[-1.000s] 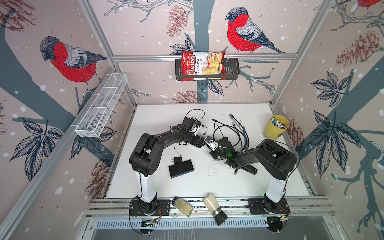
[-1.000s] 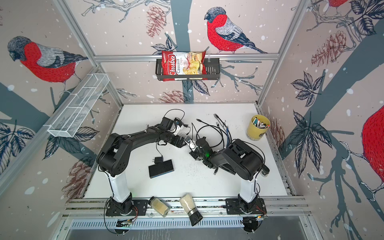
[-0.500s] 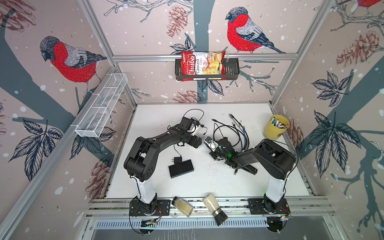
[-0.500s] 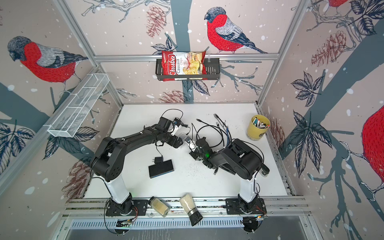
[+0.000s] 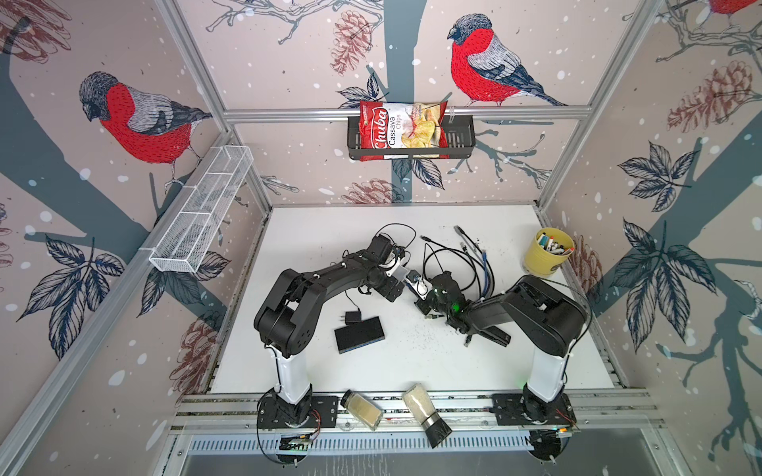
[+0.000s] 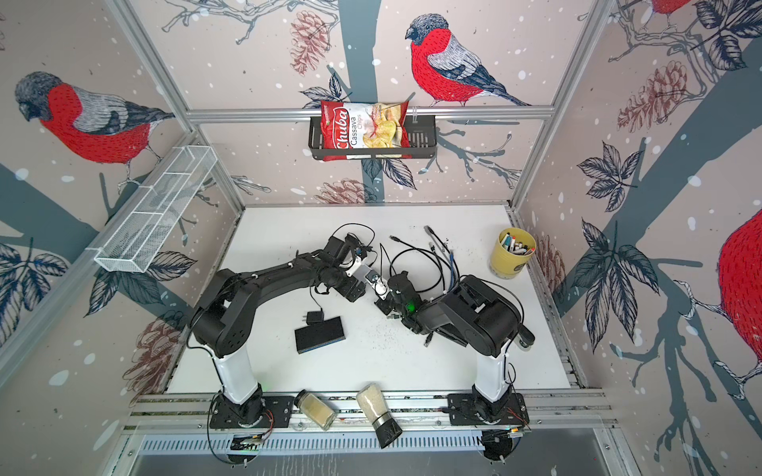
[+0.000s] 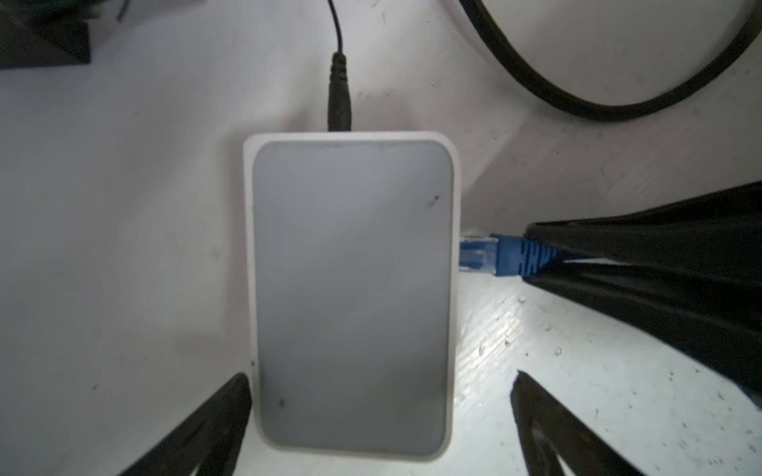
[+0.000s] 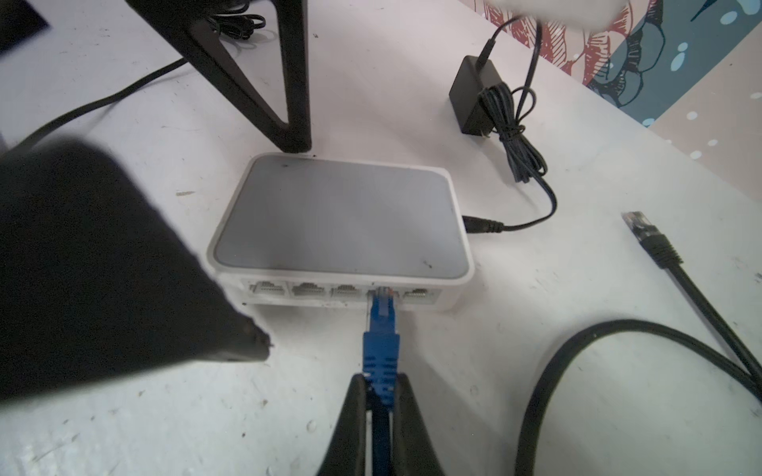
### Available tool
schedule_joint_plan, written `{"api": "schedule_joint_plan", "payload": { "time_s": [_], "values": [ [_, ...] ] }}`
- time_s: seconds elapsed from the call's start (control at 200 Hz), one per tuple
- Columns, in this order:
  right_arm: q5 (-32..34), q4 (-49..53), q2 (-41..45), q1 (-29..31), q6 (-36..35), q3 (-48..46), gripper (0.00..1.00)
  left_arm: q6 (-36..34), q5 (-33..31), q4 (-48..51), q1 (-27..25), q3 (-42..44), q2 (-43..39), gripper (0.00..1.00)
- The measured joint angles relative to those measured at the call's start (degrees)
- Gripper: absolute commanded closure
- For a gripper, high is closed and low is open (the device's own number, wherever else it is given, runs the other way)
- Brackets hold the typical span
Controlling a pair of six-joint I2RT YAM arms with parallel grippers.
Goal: Insert the plug into the switch port
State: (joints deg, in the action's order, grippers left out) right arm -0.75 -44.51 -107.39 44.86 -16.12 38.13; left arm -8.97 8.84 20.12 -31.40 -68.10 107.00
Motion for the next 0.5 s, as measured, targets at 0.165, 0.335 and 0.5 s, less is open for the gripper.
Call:
{"api": "schedule_joint_plan", "payload": {
  "time_s": [0.165,0.335,0.5],
  "values": [
    [0.0,0.0,0.0,0.0,0.0,0.2,1.00,0.0,-0.3,0.4,0.2,-1.5,2.1,0.04],
    [-0.3,0.0,0.0,0.0,0.0,0.4,1.00,0.0,-0.2,0.4,0.2,-1.7,3.1,0.10],
    [-0.2,0.1,-0.1,0.0,0.0,0.7,1.00,0.0,-0.2,-0.2,0.4,-0.7,2.8,0.20]
  ]
}}
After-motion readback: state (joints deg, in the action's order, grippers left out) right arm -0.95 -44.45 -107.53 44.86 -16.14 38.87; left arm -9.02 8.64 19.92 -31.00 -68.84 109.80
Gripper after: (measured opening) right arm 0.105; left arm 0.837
